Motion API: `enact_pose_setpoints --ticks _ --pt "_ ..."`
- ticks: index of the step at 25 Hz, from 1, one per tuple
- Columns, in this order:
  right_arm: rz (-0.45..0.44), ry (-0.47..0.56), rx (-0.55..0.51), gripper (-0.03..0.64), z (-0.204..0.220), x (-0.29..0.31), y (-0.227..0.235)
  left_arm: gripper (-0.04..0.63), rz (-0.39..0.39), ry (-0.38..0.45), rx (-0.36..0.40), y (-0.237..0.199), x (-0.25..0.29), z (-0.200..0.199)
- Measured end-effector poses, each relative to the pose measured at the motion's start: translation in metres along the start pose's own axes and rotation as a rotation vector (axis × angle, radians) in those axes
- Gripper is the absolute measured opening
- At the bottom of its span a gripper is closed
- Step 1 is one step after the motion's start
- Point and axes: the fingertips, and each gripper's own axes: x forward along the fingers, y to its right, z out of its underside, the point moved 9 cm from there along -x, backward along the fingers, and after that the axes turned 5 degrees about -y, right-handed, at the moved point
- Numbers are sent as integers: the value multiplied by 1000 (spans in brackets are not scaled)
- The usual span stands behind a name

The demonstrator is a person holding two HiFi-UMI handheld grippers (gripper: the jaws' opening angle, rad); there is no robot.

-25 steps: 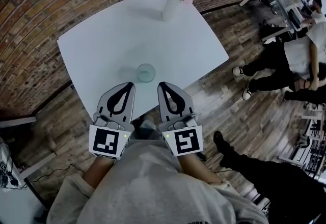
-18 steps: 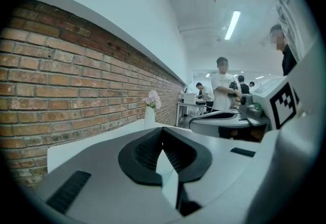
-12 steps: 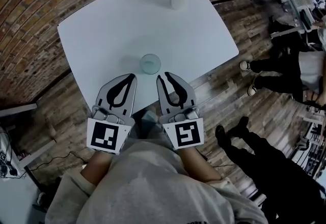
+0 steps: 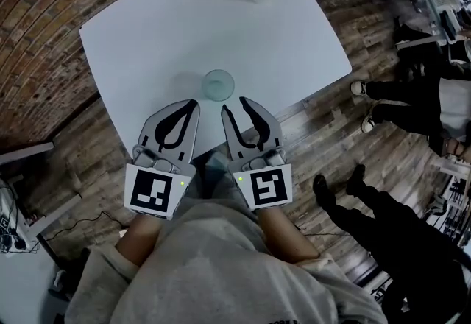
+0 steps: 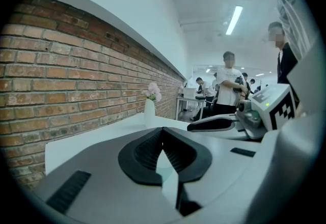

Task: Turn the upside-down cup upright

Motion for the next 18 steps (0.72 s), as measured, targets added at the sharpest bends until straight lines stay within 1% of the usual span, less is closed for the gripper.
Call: enact_pose_setpoints --ticks 8,18 --pt "-11 -43 -2 169 15 8 3 9 11 -23 6 3 6 1" --pt "-17 -94 20 238 34 21 4 9 15 -54 9 5 10 4"
